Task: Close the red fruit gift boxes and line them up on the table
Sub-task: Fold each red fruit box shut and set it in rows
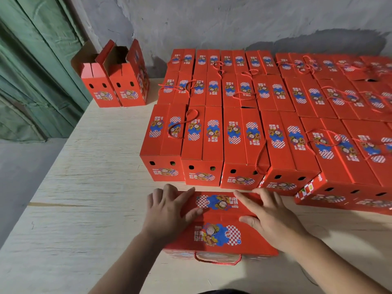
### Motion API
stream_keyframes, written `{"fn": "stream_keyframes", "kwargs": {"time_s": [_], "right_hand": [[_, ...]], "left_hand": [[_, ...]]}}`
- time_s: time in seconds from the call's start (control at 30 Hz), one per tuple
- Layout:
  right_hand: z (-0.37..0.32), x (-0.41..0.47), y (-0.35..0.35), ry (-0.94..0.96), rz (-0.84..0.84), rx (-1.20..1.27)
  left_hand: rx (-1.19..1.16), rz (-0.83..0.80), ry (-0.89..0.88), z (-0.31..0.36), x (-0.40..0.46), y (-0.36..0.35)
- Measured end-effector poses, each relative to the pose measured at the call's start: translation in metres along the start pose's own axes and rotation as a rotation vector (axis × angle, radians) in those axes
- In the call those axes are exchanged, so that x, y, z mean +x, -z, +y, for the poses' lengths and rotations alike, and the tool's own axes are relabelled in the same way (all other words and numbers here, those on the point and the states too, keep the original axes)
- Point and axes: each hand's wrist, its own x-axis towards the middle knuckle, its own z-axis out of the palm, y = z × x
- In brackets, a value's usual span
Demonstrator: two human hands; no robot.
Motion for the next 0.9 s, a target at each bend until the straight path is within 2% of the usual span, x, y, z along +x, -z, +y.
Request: {"fn": "stream_keyframes", "kwargs": {"time_s": [0.2, 0.37, 0.53, 0.67, 0.9], "right_hand": [[-0.003, 0.001, -0.001, 0.015, -0.05, -0.124], [-0.003, 0.005, 0.004, 0.001, -0.052, -0.167], [-0.002, 0.002, -0.004, 0.035, -0.103, -0.076], [-0.004, 0.001, -0.003, 0.02, -0.161, -0.09], [-0.006, 0.0, -0.005, -0.01, -0.259, -0.036]], "left_hand": [[0.072, -0.068, -0.292, -0.006, 0.005, -0.007], [0.133, -0.049, -0.459, -0.01, 0.025, 0.002], [0.201, -0.084, -0.477, -0.007, 0.018, 0.001], [0.168, -0.119, -0.498, -0.009, 0.019, 0.002], [0.14, -0.355, -0.463, -0.006, 0.022, 0.003]]}}
